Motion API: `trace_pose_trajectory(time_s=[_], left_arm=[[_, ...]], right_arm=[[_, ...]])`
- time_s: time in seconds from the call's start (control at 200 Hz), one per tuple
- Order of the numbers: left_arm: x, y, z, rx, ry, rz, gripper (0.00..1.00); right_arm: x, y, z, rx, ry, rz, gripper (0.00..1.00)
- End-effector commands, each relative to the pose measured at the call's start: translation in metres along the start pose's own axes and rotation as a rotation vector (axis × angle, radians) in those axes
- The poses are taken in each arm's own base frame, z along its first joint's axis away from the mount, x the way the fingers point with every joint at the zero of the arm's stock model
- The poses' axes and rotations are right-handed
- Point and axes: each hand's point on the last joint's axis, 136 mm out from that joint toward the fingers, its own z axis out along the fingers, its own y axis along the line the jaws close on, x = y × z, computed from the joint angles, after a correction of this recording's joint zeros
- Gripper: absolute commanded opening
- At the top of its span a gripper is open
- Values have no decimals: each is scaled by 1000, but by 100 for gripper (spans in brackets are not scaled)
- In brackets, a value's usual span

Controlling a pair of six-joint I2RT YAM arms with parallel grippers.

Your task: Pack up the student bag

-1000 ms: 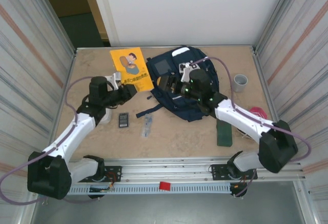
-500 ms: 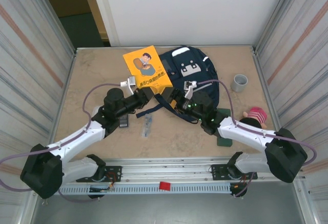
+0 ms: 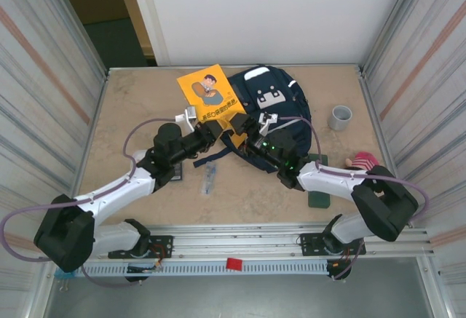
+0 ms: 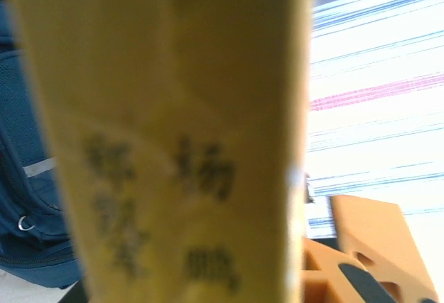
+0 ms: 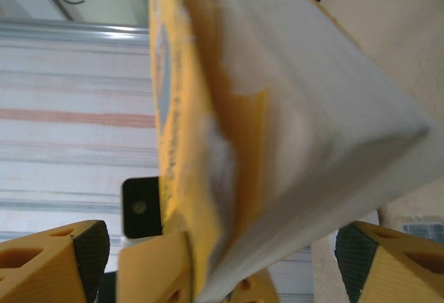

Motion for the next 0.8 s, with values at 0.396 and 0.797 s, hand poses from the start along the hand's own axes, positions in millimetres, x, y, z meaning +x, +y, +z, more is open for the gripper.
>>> trace_pose_trajectory(time_s=[0.396,0.797], left_arm=[[-11,-64,-2,176,-25,89,0],[-7,-46,0,118,-11,87,1]], right_arm=[[-22,24,-2,-27,-139,37,81],[-49,50,-4,-101,-197,16,29]])
